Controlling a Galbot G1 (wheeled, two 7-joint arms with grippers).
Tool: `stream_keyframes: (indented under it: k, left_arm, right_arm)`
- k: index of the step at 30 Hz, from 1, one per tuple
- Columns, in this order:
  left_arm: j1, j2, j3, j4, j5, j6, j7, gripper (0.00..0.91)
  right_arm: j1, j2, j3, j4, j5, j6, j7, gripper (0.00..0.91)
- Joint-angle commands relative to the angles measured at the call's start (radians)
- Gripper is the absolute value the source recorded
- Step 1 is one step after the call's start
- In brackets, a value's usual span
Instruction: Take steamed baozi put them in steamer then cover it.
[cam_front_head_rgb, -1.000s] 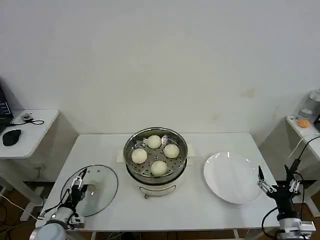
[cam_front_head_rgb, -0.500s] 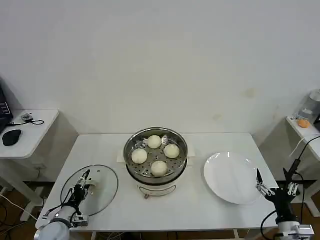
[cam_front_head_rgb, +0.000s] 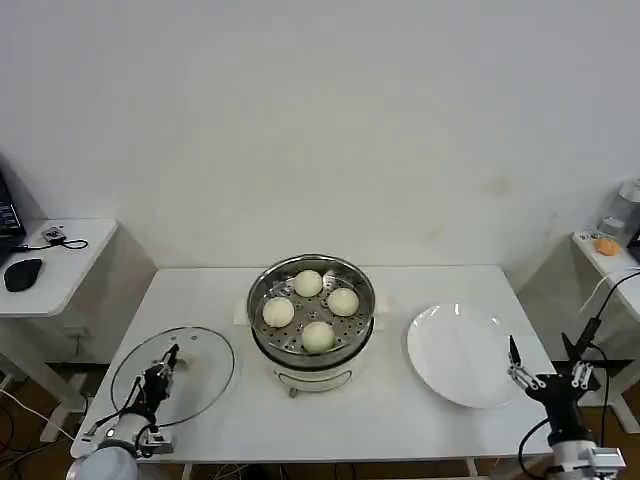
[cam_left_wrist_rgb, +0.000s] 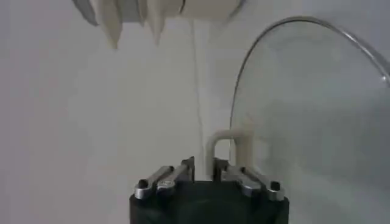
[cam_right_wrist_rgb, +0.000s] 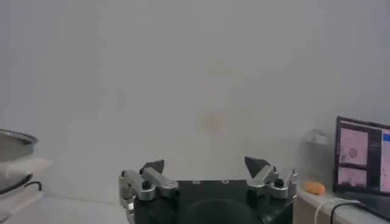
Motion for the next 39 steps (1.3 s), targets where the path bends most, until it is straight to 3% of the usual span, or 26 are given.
stream_keyframes:
  k: [1, 8, 11, 18, 25, 33, 39]
  left_arm:
    - [0.045, 0.003, -0.051, -0.203, -0.039, 0.029, -0.037, 0.0]
    - [0.059, 0.037, -0.105, -0.373, -0.096, 0.131, 0.004, 0.0]
    - [0.043, 0.048, -0.101, -0.423, -0.099, 0.191, 0.032, 0.0]
    - [-0.02, 0.114, 0.042, -0.517, -0.121, 0.317, 0.126, 0.0]
    - [-0.185, 0.174, 0.239, -0.506, -0.176, 0.48, 0.208, 0.0]
    - [-0.302, 0.058, 0.38, -0.455, -0.048, 0.571, 0.318, 0.0]
    - [-0.353, -0.013, 0.442, -0.43, 0.077, 0.586, 0.382, 0.0]
  right_arm:
    - [-0.002, -0.005, -0.002, 0.006, 0.004, 0.002, -0.002, 0.907]
    - [-0.022, -0.003, -0.003, 0.013, -0.001, 0.009, -0.005, 0.907]
    - [-0.023, 0.008, -0.004, 0.012, -0.044, 0.02, -0.005, 0.907]
    - [-0.027, 0.034, -0.035, 0.018, -0.108, 0.038, 0.0, 0.907]
    - [-0.009, 0.112, -0.105, 0.059, -0.213, 0.011, 0.03, 0.907]
    - [0.012, 0.199, -0.183, 0.046, -0.319, -0.002, 0.063, 0.907]
    - [0.026, 0.218, -0.223, 0.018, -0.364, 0.003, 0.079, 0.907]
